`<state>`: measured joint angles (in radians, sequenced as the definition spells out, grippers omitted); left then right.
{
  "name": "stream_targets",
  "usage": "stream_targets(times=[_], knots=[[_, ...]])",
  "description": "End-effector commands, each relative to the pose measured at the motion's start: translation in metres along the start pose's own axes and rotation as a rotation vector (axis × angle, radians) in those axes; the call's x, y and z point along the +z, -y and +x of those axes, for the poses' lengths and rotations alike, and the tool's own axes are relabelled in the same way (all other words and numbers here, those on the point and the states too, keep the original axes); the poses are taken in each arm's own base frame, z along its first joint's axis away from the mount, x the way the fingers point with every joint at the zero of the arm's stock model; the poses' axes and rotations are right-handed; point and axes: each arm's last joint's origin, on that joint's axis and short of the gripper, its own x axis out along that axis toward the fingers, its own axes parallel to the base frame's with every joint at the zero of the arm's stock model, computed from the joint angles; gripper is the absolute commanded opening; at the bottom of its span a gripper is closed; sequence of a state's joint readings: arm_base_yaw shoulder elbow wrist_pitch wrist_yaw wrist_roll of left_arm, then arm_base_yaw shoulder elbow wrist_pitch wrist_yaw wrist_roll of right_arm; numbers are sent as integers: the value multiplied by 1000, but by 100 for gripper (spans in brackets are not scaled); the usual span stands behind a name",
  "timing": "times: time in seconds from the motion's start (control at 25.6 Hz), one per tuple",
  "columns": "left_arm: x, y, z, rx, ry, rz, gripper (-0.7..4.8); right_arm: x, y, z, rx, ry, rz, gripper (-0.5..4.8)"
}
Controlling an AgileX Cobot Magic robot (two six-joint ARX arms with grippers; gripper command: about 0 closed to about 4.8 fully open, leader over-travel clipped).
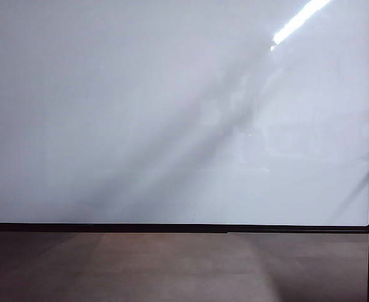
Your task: Reach to the right to find the marker pen, pick it up, and write the number 4 on the whiteboard.
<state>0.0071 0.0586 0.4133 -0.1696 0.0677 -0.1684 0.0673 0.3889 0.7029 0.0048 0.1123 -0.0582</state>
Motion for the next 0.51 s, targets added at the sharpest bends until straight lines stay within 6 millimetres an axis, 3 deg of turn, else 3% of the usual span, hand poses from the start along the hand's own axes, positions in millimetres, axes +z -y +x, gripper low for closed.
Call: stream_targets(times=[0.04,0.31,0.51], knots=[[-3,-2,14,95,-114,-9,-5,-1,-2,20,-7,-26,-14,479],[40,15,41,-48,-128,-67,-5,-19,6,56,-29,-70,-61,479],[84,35,59,-182,-111,-24,-5,-44,27,81,-24,-173,8,479]])
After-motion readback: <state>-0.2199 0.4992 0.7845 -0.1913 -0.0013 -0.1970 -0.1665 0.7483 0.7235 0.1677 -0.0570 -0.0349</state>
